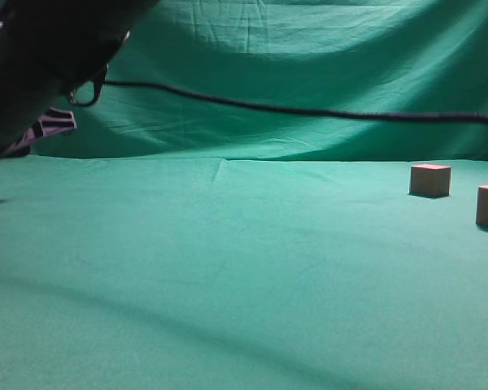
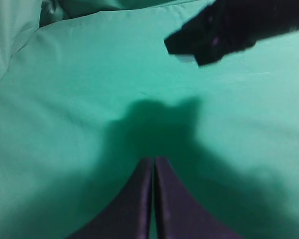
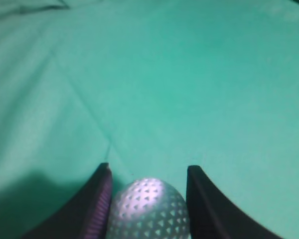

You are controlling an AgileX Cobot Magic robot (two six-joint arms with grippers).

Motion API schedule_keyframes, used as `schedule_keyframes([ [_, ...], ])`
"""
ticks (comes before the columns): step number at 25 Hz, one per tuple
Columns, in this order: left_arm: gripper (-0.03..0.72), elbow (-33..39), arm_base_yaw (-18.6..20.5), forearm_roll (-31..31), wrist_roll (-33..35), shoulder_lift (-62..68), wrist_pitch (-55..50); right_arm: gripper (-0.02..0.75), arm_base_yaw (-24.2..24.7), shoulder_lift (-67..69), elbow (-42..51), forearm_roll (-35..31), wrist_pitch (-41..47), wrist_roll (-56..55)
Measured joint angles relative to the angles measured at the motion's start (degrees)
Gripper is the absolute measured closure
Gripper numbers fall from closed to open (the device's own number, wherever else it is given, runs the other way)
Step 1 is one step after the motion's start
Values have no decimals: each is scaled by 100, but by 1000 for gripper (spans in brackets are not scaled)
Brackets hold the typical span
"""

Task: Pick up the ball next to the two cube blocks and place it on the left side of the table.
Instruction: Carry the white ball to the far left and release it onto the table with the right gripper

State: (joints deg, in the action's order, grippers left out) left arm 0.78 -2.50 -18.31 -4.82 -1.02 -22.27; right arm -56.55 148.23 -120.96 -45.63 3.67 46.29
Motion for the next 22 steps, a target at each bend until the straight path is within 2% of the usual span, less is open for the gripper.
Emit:
schedule_keyframes([
  [7, 688, 0, 0, 0, 0, 0, 0, 429, 0, 92, -28, -11, -33, 0],
  [11, 688, 0, 0, 0, 0, 0, 0, 271, 0, 92, -51, -4, -33, 40],
  [14, 688, 0, 0, 0, 0, 0, 0, 183, 0, -9, -51, -13, 25, 124],
  [17, 688, 0, 0, 0, 0, 0, 0, 199, 11, -339, -51, -3, 188, 158],
  [20, 688, 0, 0, 0, 0, 0, 0, 199, 141, -898, -51, -3, 936, 157],
  [22, 688, 0, 0, 0, 0, 0, 0, 328, 287, -1363, -51, 23, 1836, 121],
])
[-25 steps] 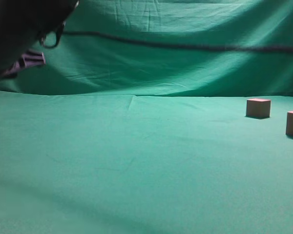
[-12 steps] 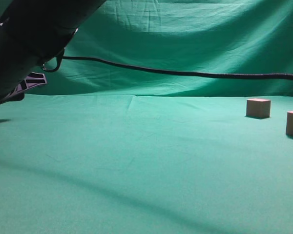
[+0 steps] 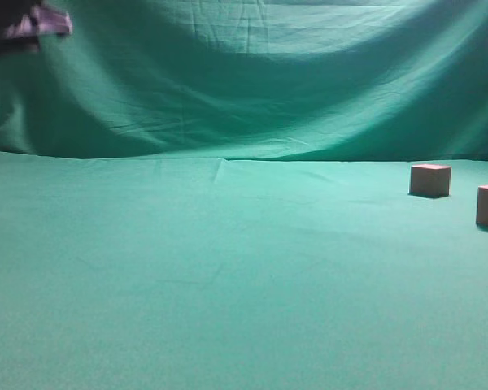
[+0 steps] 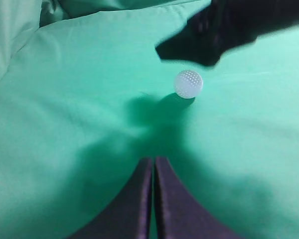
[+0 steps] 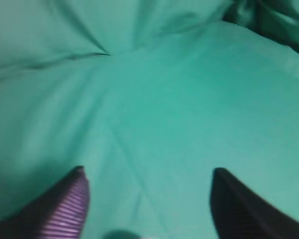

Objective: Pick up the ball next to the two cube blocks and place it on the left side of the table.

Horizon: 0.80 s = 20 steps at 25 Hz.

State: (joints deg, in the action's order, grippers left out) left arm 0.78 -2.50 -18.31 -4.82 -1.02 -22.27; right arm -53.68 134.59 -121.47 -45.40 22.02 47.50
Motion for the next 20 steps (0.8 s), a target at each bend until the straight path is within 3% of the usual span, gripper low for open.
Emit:
schedule_keyframes([
  [3, 688, 0, 0, 0, 0, 0, 0, 577, 296, -614, 0, 190, 1315, -550],
  [7, 688, 0, 0, 0, 0, 0, 0, 738, 829, -1360, 0, 1390, 3006, -2111],
  [11, 688, 0, 0, 0, 0, 0, 0, 738, 1223, -2060, 0, 3110, 4414, -3350],
  [14, 688, 0, 0, 0, 0, 0, 0, 738, 1375, -2557, 0, 4368, 4924, -3937],
  [16, 688, 0, 0, 0, 0, 0, 0, 738, 1514, -2909, 141, 4856, 4962, -4251],
  [20, 688, 0, 0, 0, 0, 0, 0, 738, 1938, -3872, 939, 5071, 5000, -4548],
])
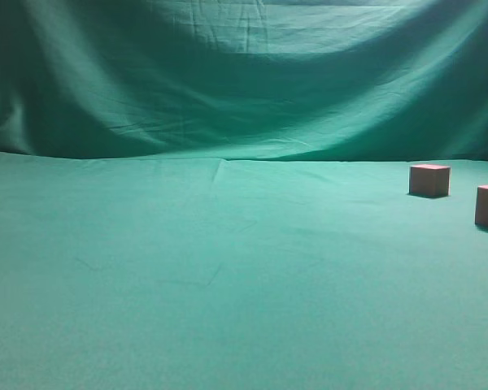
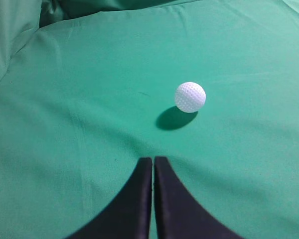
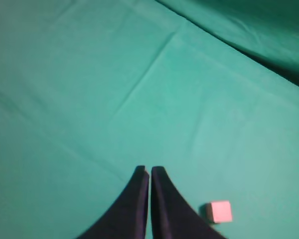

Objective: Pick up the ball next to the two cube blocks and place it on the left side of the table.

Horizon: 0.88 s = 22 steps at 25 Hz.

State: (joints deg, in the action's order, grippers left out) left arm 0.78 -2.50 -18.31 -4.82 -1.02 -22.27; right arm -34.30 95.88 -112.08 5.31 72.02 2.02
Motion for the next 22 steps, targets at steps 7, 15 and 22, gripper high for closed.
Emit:
schedule_keyframes([
  [7, 688, 0, 0, 0, 0, 0, 0, 738, 251, -1812, 2500, 11, -650, -389],
  [15, 688, 0, 0, 0, 0, 0, 0, 738, 251, -3673, 5009, -389, -1924, -559],
  [22, 688, 0, 0, 0, 0, 0, 0, 738, 251, -4955, 6073, -686, -1929, -559],
])
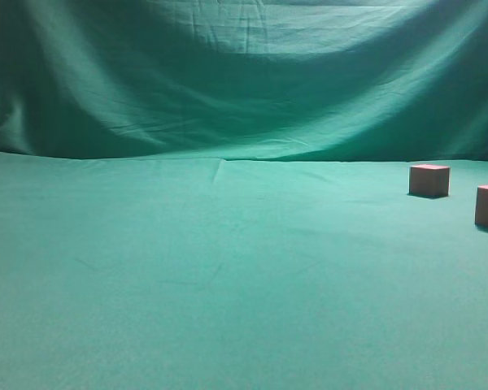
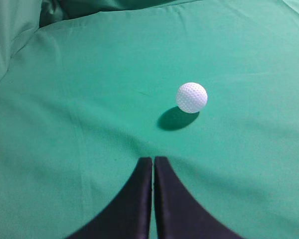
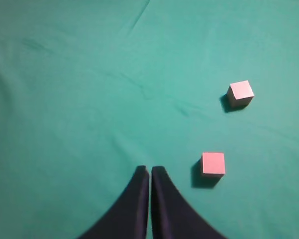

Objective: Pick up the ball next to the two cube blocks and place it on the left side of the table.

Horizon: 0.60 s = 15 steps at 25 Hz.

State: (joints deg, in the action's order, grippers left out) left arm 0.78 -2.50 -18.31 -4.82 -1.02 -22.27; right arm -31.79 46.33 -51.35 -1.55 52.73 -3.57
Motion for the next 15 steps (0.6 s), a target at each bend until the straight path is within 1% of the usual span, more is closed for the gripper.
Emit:
schedule_keyframes([
  [4, 688, 0, 0, 0, 0, 0, 0, 738, 0, -568, 468, 0, -74, 0],
  [9, 688, 0, 0, 0, 0, 0, 0, 738, 27, -1389, 1318, 162, -827, 0],
  [12, 688, 0, 0, 0, 0, 0, 0, 738, 332, -2032, 1959, 219, -1529, 0],
  [15, 688, 0, 0, 0, 0, 0, 0, 738, 927, -2708, 2550, 220, -1938, 0],
])
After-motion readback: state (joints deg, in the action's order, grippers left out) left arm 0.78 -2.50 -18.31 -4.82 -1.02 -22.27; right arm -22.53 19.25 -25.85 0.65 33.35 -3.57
